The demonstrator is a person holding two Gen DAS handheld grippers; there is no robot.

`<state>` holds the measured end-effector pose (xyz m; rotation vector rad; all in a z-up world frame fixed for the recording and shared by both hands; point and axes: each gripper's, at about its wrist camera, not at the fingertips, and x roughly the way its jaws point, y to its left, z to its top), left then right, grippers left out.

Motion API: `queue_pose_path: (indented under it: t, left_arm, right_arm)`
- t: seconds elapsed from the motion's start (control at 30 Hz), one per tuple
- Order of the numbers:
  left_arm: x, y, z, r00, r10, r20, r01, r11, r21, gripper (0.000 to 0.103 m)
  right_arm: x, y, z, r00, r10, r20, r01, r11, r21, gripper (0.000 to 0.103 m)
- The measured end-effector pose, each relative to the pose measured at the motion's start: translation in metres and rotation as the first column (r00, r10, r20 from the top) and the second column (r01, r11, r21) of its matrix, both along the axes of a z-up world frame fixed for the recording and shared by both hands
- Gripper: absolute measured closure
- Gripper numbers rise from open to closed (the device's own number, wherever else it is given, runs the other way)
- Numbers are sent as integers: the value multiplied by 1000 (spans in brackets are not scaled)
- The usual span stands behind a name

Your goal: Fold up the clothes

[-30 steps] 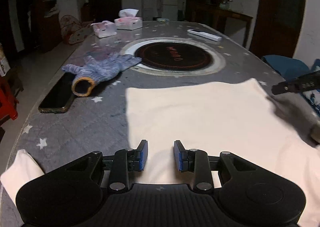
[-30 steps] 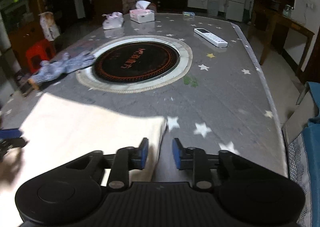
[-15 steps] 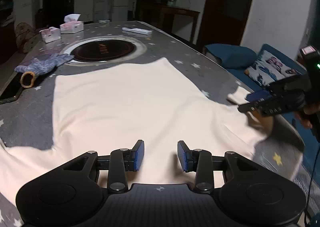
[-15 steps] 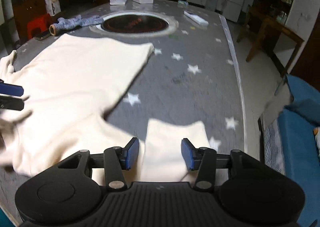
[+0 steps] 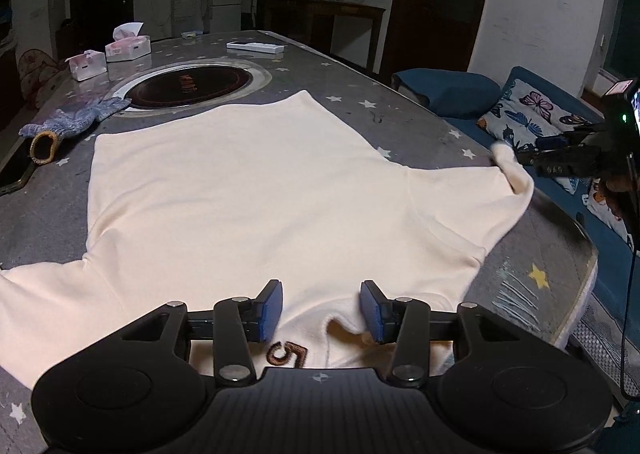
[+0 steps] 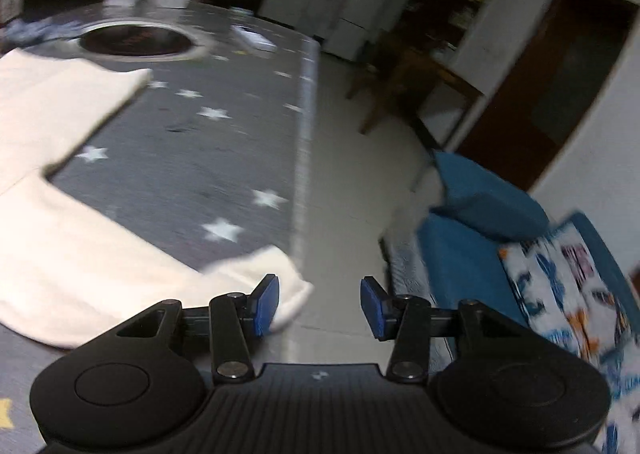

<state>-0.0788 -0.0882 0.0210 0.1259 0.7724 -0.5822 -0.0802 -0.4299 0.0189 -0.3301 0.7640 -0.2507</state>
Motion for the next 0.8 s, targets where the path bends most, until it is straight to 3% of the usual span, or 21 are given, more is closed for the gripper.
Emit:
queue_pose_path:
  t: [0.17, 0.37, 0.5, 0.67, 0.73, 0.8]
  left_arm:
    - [-6, -3, -1, 1000, -15, 8, 15, 1000, 10, 51]
    - [-10, -6, -1, 1000, -19, 11, 19, 1000, 14, 49]
    - [-11, -6, -1, 1000, -13, 8, 13, 1000, 12, 49]
    - [-13, -6, -1, 1000, -13, 8, 13, 1000, 11, 46]
    - [-13, -6, -1, 1000, -17, 10, 17, 1000, 10, 45]
    - [-14, -6, -2, 1000, -19, 11, 19, 1000, 10, 44]
  right_arm:
    - [-19, -17, 16, 994, -76, 77, 70, 995, 74, 58]
    - [-23, -9, 28, 995, 28, 92, -55, 950, 309, 59]
    - [-5, 10, 17, 993, 105, 50, -115, 927, 357, 61]
    - [6, 28, -1, 988, 157, 8, -151, 936, 318, 77]
    - [3, 28, 0, 987, 160, 10, -156, 943, 292, 92]
    - [-2, 25, 4, 989, 147, 24, -148, 953, 266, 99]
